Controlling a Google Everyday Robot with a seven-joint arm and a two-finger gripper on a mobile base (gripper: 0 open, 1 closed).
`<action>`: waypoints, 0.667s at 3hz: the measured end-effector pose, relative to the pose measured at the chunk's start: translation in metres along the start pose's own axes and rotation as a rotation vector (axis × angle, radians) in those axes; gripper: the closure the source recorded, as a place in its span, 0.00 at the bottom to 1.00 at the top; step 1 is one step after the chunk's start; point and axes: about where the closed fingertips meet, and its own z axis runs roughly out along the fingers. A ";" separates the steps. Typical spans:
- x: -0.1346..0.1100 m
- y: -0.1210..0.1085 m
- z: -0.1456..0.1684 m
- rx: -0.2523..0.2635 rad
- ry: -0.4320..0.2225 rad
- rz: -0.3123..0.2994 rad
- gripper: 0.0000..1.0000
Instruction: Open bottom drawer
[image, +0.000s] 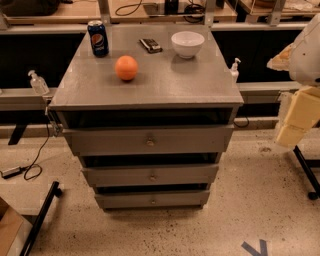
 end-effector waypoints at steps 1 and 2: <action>0.000 0.000 0.000 0.000 0.000 0.000 0.00; -0.002 -0.002 0.017 0.016 0.000 -0.015 0.00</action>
Offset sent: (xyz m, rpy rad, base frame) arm 0.0218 0.0107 -0.0505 -0.0244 -0.0350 0.0336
